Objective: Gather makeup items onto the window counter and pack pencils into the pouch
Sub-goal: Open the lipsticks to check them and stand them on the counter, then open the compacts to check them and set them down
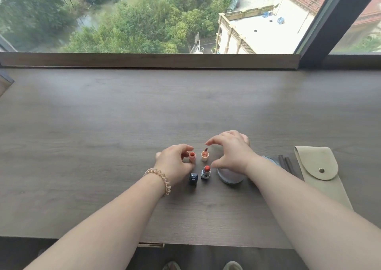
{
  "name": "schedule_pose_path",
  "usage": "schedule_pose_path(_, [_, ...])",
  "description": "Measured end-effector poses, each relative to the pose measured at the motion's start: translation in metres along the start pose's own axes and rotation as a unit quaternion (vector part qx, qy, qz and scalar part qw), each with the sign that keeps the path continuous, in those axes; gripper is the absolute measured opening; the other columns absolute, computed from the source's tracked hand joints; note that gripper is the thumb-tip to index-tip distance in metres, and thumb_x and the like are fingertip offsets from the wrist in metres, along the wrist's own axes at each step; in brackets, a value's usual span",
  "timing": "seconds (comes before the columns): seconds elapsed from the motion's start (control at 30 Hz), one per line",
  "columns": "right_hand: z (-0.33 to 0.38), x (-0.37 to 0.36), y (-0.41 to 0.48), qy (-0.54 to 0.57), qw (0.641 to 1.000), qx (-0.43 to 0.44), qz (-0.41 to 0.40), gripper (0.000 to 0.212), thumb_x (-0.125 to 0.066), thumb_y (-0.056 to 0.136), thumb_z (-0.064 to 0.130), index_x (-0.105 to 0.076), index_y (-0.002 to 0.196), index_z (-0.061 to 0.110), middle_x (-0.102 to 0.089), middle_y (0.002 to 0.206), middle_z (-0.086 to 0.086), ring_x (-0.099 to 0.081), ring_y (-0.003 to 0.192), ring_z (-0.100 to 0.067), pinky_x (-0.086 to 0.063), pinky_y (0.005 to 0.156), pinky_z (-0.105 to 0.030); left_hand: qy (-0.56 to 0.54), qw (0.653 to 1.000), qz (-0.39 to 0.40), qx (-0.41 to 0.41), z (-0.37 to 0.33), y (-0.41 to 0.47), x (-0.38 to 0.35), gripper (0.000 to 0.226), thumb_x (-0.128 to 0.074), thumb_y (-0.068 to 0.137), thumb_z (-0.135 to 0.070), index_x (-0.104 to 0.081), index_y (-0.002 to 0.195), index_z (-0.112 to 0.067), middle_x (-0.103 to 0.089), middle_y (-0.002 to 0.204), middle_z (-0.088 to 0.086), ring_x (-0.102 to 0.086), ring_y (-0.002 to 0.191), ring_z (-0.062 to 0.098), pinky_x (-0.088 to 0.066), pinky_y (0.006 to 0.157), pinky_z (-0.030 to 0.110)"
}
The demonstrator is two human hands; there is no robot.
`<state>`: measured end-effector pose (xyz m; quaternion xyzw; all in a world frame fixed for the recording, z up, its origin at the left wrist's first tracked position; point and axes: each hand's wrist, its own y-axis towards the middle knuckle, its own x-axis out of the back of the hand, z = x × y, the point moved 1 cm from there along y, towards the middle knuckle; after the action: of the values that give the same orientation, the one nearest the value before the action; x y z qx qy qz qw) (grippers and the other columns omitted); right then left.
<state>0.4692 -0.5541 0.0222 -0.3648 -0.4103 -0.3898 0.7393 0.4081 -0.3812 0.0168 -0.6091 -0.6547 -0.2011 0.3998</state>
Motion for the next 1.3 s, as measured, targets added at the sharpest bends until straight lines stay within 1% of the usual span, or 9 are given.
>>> schedule_pose_path(0.27, [-0.024,0.002,-0.057,-0.022,0.999,0.000,0.029,0.090,-0.079,0.055,0.054,-0.039,0.135,0.040,-0.045,0.133,0.015,-0.020,0.139,-0.013,-0.007,0.112,-0.034,-0.037,0.998,-0.029,-0.038,-0.016,-0.022,0.034,0.057,-0.062,0.079,-0.018,-0.045,0.131,-0.034,-0.056,0.114,-0.015,-0.052,0.103,0.005,-0.023,0.094,0.029])
schedule_pose_path(0.47, [-0.019,-0.009,-0.068,-0.043,0.999,-0.014,0.010,0.074,-0.070,0.067,0.034,-0.038,0.134,0.038,-0.045,0.126,0.009,-0.036,0.127,-0.014,-0.006,0.112,-0.036,-0.081,0.996,-0.034,-0.036,-0.041,-0.041,0.045,0.056,-0.067,0.074,-0.023,-0.049,0.127,-0.034,-0.058,0.109,-0.014,-0.053,0.100,0.005,-0.034,0.105,0.042])
schedule_pose_path(0.6, [-0.008,0.022,-0.085,0.134,0.988,-0.046,-0.057,0.069,-0.074,0.058,0.033,-0.048,0.121,0.037,-0.051,0.113,0.010,-0.049,0.113,-0.010,-0.026,0.109,-0.033,-0.116,0.990,-0.040,-0.067,-0.061,-0.060,0.075,0.058,-0.063,0.072,-0.026,-0.046,0.127,-0.034,-0.055,0.102,-0.020,-0.054,0.100,0.005,-0.041,0.100,0.043])
schedule_pose_path(0.67, [0.005,0.053,-0.096,0.290,0.952,-0.070,-0.076,0.060,-0.080,0.061,0.021,-0.056,0.115,0.032,-0.055,0.107,0.006,-0.055,0.097,-0.010,-0.045,0.084,-0.016,-0.160,0.984,-0.016,-0.073,-0.074,-0.067,0.089,0.053,-0.066,0.081,-0.023,-0.045,0.129,-0.030,-0.058,0.106,-0.013,-0.056,0.101,0.007,-0.047,0.092,0.034])
schedule_pose_path(0.73, [0.018,0.086,-0.109,0.418,0.904,-0.067,-0.065,0.056,-0.082,0.062,0.011,-0.060,0.113,0.024,-0.058,0.106,-0.003,-0.059,0.086,-0.010,-0.049,0.063,-0.012,-0.255,0.962,0.067,-0.067,-0.093,-0.077,0.099,0.053,-0.066,0.085,-0.025,-0.044,0.134,-0.024,-0.060,0.113,-0.004,-0.059,0.102,0.010,-0.048,0.081,0.024])
schedule_pose_path(0.93, [0.047,0.159,-0.153,0.497,0.863,-0.001,-0.093,0.049,-0.072,0.064,0.017,-0.063,0.112,0.007,-0.068,0.103,-0.016,-0.067,0.081,-0.014,-0.052,0.064,-0.020,-0.370,0.888,0.257,-0.090,-0.144,-0.105,0.102,0.075,-0.066,0.070,-0.051,-0.035,0.137,-0.038,-0.062,0.123,0.002,-0.068,0.101,0.021,-0.045,0.090,0.034])
schedule_pose_path(1.07, [0.056,0.176,-0.179,0.492,0.860,0.018,-0.134,0.044,-0.075,0.067,0.028,-0.067,0.105,0.006,-0.071,0.095,-0.011,-0.068,0.081,-0.012,-0.051,0.067,-0.019,-0.444,0.838,0.285,-0.141,-0.166,-0.117,0.097,0.068,-0.074,0.061,-0.049,-0.050,0.123,-0.031,-0.073,0.106,0.007,-0.070,0.087,0.025,-0.046,0.080,0.031])
schedule_pose_path(1.2, [0.051,0.179,-0.192,0.478,0.863,0.011,-0.162,0.080,-0.078,0.051,0.066,-0.069,0.105,0.007,-0.073,0.096,-0.011,-0.067,0.091,-0.018,-0.051,0.084,-0.029,-0.482,0.817,0.283,-0.147,-0.178,-0.121,0.092,0.066,-0.075,0.056,-0.047,-0.055,0.115,-0.022,-0.074,0.092,0.006,-0.069,0.077,0.023,-0.046,0.075,0.030])
schedule_pose_path(1.3, [0.045,0.180,-0.199,0.486,0.862,0.022,-0.145,0.067,-0.081,0.060,0.050,-0.068,0.109,0.006,-0.073,0.102,-0.012,-0.067,0.097,-0.023,-0.052,0.087,-0.031,-0.498,0.806,0.284,-0.146,-0.181,-0.124,0.087,0.052,-0.072,0.057,-0.045,-0.061,0.104,-0.027,-0.074,0.088,0.005,-0.068,0.073,0.022,-0.045,0.075,0.031])
